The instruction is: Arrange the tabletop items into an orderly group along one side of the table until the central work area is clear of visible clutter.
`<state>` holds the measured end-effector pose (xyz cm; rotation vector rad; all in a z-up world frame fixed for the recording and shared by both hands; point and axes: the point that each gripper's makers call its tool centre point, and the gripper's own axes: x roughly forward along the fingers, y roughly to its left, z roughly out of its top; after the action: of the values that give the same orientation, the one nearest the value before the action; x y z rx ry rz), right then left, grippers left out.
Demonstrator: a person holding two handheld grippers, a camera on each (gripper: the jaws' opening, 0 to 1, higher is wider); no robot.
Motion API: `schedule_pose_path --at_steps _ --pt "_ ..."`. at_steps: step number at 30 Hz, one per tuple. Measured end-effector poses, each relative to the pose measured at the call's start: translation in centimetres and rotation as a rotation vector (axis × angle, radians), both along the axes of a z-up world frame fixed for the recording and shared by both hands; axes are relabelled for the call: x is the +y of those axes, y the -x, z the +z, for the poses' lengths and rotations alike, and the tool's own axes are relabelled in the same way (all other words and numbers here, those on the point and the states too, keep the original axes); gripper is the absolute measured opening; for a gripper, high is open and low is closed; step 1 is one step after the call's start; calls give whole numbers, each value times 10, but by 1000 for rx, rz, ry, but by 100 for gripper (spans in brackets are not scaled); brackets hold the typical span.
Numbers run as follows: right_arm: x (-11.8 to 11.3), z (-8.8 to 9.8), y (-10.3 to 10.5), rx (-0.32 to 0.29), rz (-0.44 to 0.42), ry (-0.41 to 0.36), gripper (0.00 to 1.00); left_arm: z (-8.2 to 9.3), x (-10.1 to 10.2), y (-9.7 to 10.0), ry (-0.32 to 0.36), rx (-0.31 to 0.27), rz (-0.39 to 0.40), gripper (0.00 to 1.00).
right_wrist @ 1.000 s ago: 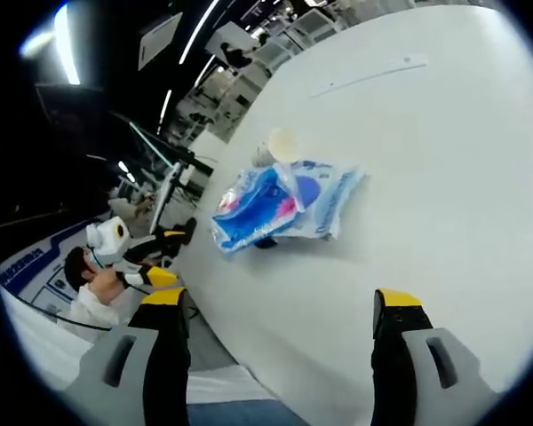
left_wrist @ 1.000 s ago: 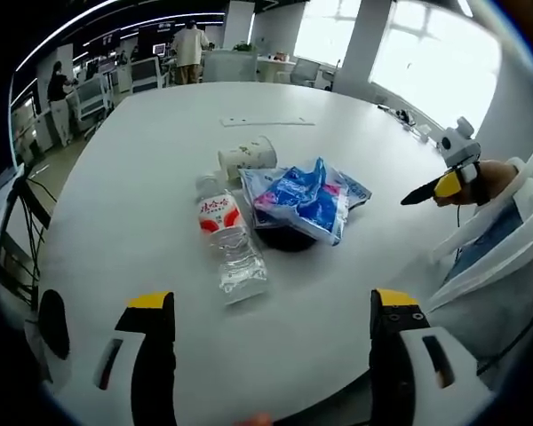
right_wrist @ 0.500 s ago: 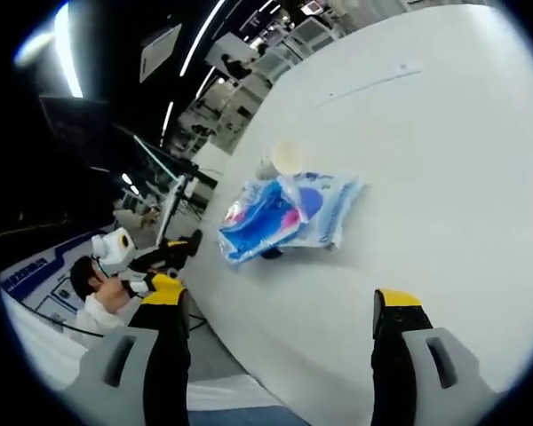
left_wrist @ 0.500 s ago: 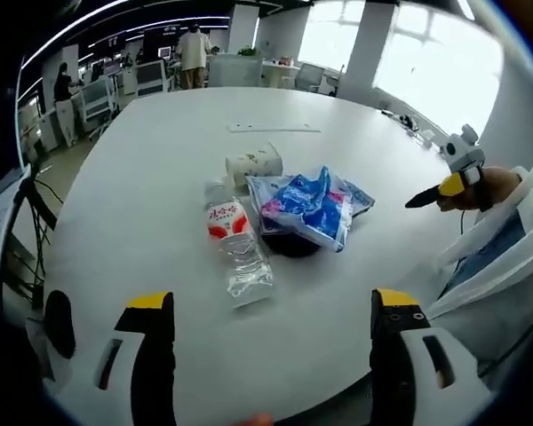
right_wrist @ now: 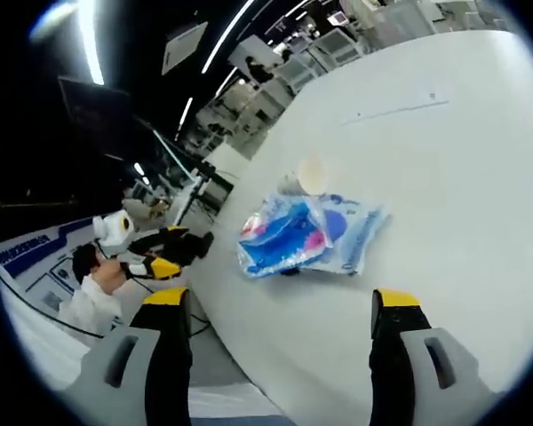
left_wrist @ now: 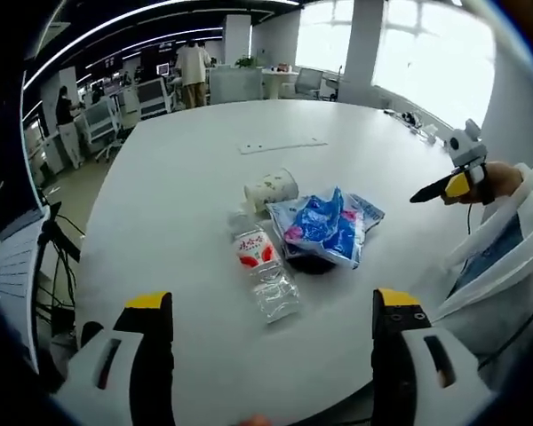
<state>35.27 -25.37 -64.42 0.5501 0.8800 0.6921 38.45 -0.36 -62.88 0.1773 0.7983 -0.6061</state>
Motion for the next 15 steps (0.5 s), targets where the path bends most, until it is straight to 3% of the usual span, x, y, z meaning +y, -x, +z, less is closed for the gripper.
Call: schedule_pose_path --at_steps 15 --pt "-12 -14 2 44 13 13 77 -22 -8 -10 4 50 36 89"
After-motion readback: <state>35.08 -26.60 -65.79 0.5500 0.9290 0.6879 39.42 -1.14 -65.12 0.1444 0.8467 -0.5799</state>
